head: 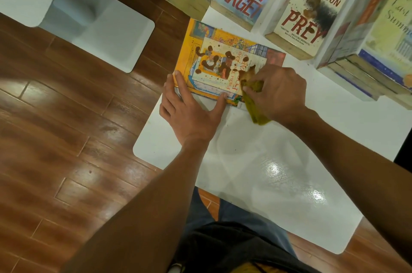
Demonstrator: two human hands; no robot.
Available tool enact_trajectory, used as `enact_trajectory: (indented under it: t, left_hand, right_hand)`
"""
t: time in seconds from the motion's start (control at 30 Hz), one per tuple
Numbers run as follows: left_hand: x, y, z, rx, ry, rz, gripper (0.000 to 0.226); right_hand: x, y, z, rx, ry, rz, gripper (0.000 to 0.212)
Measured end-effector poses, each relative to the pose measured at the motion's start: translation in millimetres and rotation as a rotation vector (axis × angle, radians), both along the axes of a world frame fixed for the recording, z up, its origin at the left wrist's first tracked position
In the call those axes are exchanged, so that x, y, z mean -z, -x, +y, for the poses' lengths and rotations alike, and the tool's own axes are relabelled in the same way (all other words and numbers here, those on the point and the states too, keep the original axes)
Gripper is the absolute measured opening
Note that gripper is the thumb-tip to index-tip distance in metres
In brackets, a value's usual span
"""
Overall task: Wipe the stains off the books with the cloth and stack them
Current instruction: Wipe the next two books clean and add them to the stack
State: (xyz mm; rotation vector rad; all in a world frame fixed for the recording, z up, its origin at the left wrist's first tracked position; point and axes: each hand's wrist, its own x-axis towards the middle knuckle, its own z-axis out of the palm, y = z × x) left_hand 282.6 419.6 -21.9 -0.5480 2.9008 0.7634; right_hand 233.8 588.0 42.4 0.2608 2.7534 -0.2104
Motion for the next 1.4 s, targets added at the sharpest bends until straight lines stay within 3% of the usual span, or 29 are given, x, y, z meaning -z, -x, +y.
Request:
enact_trajectory:
  t: [0.13, 0.27, 0.37, 0.53, 0.63, 0.8, 0.9, 1.03, 1.17, 1.3, 1.4]
  left_hand:
    - [0, 2, -1, -0.003, -0.002, -0.001, 0.111]
    - [1, 0, -1, -0.001, -0.012, -0.002, 0.111]
    - [2, 1, -2, -0.005, -0.01, -0.006, 0.111]
    - [2, -1, -2, -0.005, 0.0, 0.002, 0.111]
    - [2, 0, -2, -0.007, -0.005, -0.006, 0.111]
    - [2, -1, -1, -0.004, -0.009, 0.003, 0.111]
    - [2, 0, -2, -0.004, -0.013, 0.006, 0.11]
    - [2, 1, -2, -0.006, -0.008, 0.009, 0.111]
    - [3, 1, -2, -0.007, -0.008, 0.011, 0.11]
    - [2, -1, -1, -0.005, -0.019, 0.009, 0.11]
    - [2, 1, -1, -0.004, -0.014, 0.011, 0.11]
  right_hand:
    - [-1, 7, 4, 0.119, -0.019, 0.035, 0.041]
    - [1, -1, -3, 0.018, -0.033, 0.014, 0.041]
    - [3, 10, 3, 0.122, -0.027, 0.045, 0.049]
    - [-1, 1, -8, -0.035, 0.001, 0.017, 0.034]
    - [1, 14, 0, 0.104, -0.026, 0.036, 0.043]
    - [3, 9, -9, -0.025, -0.035, 0.02, 0.04]
    - [-1, 23, 1, 0.086, -0.028, 0.022, 0.042]
    - [-2, 13, -6, -0.075, -0.005, 0.005, 0.034]
    - [-4, 22, 2, 0.003, -0.035, 0.011, 0.036]
    - [-5, 11, -3, -0.137, -0.064, 0.003, 0.033]
    - [-7, 25, 7, 0.014, -0.061, 0.017, 0.038]
